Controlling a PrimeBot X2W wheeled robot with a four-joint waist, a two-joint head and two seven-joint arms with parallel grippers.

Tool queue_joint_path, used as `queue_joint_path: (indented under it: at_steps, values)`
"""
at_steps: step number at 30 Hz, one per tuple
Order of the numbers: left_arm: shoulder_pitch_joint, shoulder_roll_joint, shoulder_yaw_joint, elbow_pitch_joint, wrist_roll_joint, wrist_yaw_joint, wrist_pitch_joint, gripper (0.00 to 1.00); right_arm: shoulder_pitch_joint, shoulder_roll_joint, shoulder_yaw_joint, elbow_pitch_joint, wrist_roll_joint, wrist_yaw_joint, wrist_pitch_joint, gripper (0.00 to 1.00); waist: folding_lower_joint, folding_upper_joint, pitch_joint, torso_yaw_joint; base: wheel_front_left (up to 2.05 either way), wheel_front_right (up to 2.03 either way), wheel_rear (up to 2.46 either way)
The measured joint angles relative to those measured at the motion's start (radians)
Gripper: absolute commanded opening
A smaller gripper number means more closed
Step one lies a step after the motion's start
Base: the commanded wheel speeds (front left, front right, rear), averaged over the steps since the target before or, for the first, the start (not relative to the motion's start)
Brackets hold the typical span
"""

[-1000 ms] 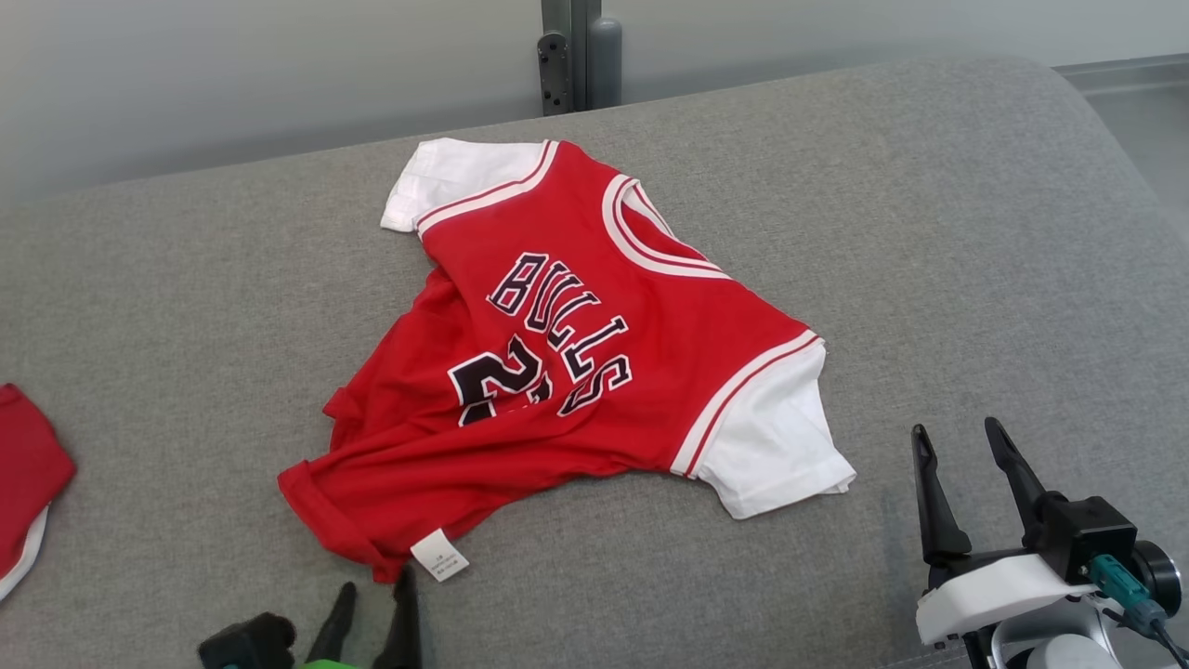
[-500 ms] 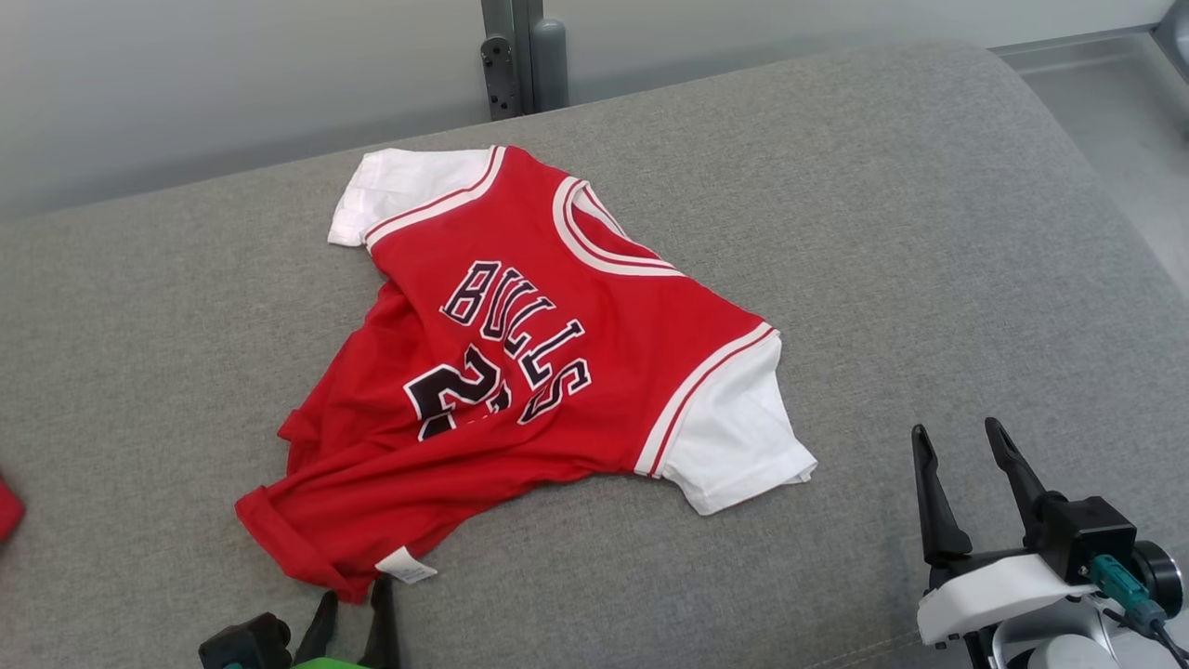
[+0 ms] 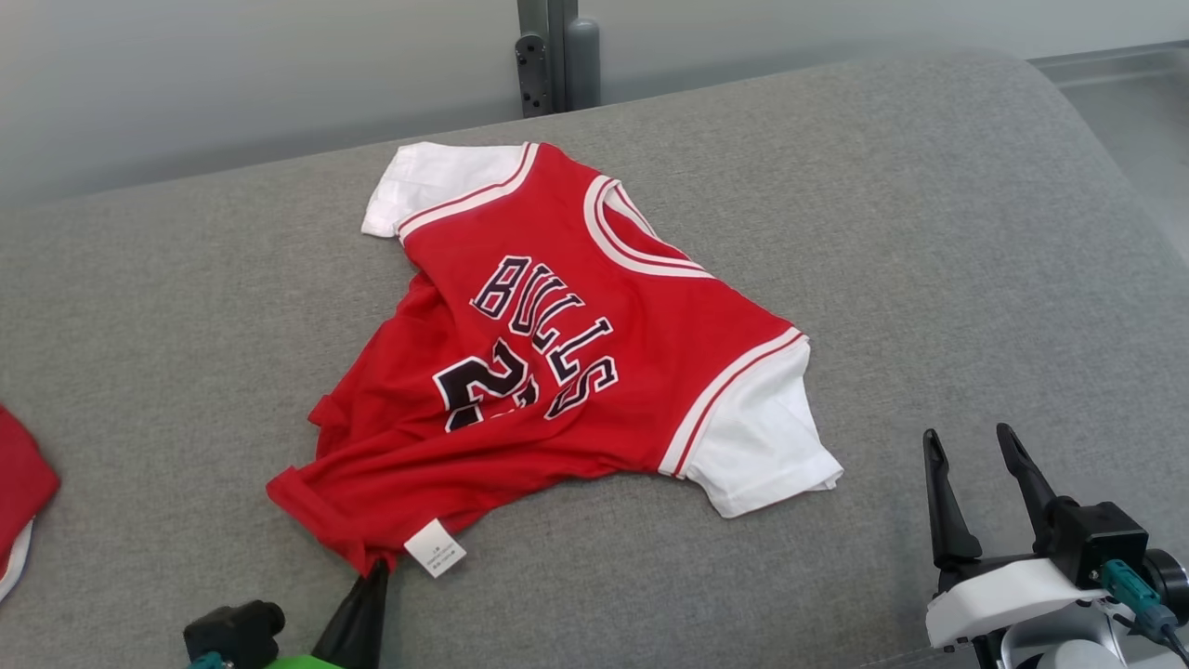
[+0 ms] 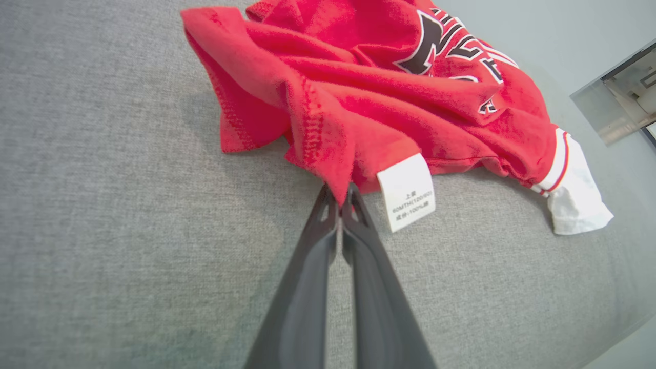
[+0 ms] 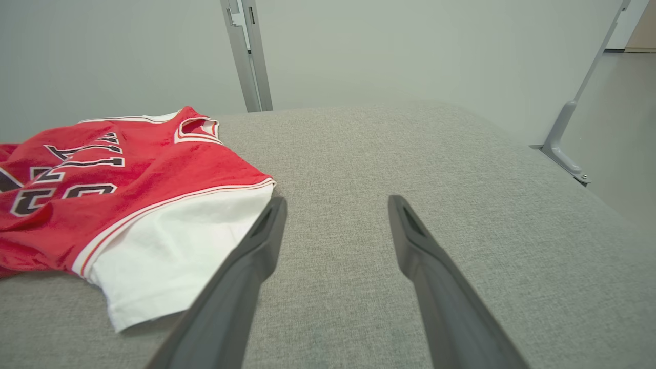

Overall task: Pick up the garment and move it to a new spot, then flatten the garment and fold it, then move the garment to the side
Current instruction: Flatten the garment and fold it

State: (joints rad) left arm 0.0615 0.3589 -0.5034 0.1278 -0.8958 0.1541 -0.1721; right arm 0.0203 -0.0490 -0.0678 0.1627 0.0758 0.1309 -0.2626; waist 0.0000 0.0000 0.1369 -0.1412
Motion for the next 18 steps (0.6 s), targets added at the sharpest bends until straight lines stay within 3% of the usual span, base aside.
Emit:
queue_joint_path:
  at_steps: [5, 11, 15, 18]
  values:
    - [0.029, 0.160, 0.002, -0.142, 0.010, -0.078, 0.055, 0.00, 0.002, 0.000, 0.001, 0.000, 0.000, 0.000, 0.000, 1.00, 0.0000, 0.0000, -0.008, 0.036, 0.00, 0.00, 0.00]
    - [0.047, 0.338, -0.033, -0.291, 0.019, -0.212, 0.156, 0.00, 0.006, 0.000, 0.000, 0.002, 0.000, 0.000, 0.000, 1.00, 0.0000, 0.0000, -0.015, 0.083, 0.00, 0.00, 0.00]
    - [0.049, 0.375, -0.140, -0.291, 0.041, -0.265, 0.227, 0.00, 0.003, 0.000, 0.004, 0.002, 0.000, 0.000, 0.000, 1.00, 0.0000, 0.0000, -0.012, 0.110, 0.00, 0.00, 0.00]
    - [0.027, 0.376, -0.228, -0.234, 0.082, -0.278, 0.243, 0.00, -0.008, 0.000, 0.013, 0.003, 0.000, 0.000, 0.000, 1.00, 0.0000, 0.0000, -0.001, 0.121, 0.00, 0.00, 0.00]
